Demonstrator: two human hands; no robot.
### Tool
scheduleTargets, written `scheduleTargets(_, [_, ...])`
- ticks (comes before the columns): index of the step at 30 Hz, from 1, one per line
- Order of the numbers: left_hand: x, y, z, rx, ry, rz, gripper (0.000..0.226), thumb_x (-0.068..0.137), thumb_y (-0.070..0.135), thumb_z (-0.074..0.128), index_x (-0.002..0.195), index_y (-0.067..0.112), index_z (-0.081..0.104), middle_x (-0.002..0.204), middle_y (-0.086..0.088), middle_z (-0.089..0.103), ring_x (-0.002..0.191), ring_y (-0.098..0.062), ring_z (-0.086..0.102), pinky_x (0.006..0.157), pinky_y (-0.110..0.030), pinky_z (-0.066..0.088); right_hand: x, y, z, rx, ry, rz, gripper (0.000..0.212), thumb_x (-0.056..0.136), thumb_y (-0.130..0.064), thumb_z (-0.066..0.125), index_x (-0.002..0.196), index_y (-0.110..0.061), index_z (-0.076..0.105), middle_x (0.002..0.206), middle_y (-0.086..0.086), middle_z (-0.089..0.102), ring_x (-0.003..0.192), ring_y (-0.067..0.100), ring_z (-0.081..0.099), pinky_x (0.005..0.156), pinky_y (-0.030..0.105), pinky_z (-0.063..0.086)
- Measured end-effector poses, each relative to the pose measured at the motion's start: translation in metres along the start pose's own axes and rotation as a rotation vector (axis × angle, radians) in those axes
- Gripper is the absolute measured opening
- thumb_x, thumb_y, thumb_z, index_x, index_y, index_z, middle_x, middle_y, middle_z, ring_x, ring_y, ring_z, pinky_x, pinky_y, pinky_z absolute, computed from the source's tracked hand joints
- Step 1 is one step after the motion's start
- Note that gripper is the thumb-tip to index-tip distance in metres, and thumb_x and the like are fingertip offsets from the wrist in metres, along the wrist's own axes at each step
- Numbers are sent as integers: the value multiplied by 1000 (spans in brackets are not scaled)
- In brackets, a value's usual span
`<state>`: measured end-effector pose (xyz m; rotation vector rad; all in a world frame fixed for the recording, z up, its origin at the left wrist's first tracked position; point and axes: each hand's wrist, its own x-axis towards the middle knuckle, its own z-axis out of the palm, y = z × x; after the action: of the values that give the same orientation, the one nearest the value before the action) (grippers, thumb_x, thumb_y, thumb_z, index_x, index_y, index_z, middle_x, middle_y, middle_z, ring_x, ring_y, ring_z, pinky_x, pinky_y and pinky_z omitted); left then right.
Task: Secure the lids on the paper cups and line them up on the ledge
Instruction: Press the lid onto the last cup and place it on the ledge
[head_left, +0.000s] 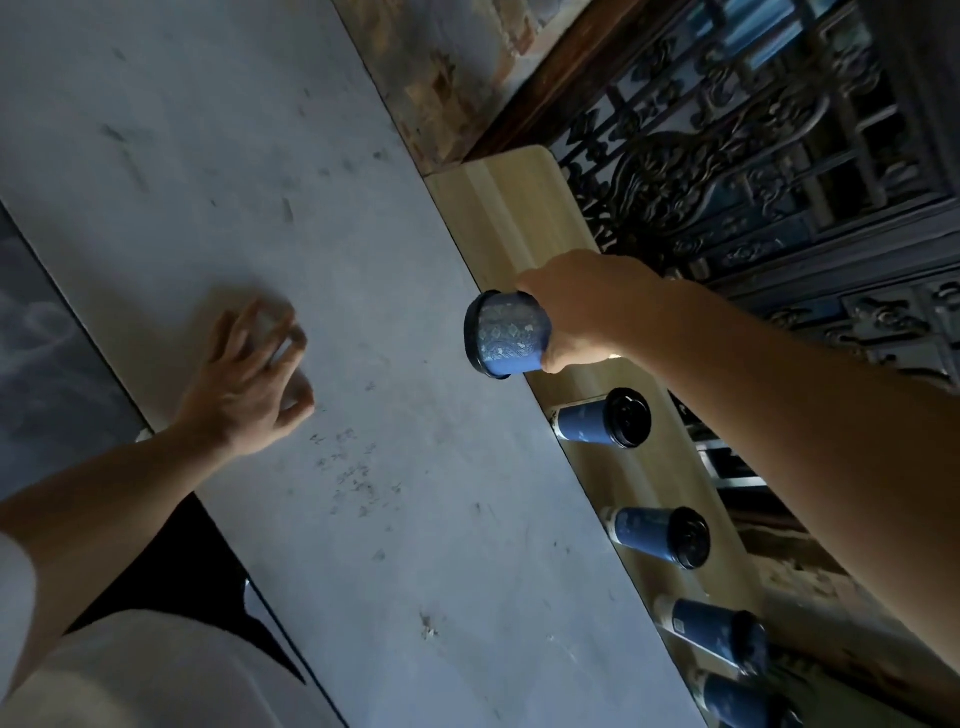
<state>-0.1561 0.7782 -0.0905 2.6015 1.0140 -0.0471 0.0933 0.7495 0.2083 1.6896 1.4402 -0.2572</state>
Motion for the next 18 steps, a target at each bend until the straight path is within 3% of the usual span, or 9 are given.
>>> scheduleTargets(8, [0, 1, -1, -1, 0, -10, 78, 79, 59, 41, 134, 3, 46, 148, -21, 39, 139, -55, 22, 119, -51, -3, 6, 0, 12, -67, 129, -33, 56, 70, -33, 80, 120, -27, 55, 105, -3, 59, 104, 24, 56, 78, 36, 36])
scheduleTargets(10, [9, 4, -2, -35, -7, -15, 70, 78, 57, 44, 125, 5, 50, 139, -21, 46, 137, -54, 27, 119, -55, 7, 12, 8, 15, 34, 118, -24, 58, 68, -34, 81, 118, -26, 55, 102, -3, 59, 102, 25, 59, 76, 36, 37])
scheduleTargets(14, [60, 32, -18, -99, -9, 19, 56, 84, 52, 44, 114, 6, 55, 131, -23, 53, 128, -47, 44, 103, -57, 32, 28, 47, 15, 678, 126, 89, 73, 64, -31, 86, 128, -20, 53, 114, -2, 61, 98, 20, 57, 76, 28, 45])
scheduleTargets(18, [120, 78, -29, -124, -24, 154, 56, 86, 51, 43, 116, 5, 58, 135, -23, 52, 128, -44, 47, 101, -55, 36, 58, 97, 31, 1429, 321, 262, 50, 59, -24, 90, 102, -16, 64, 99, -3, 71, 87, 14, 69, 75, 26, 53])
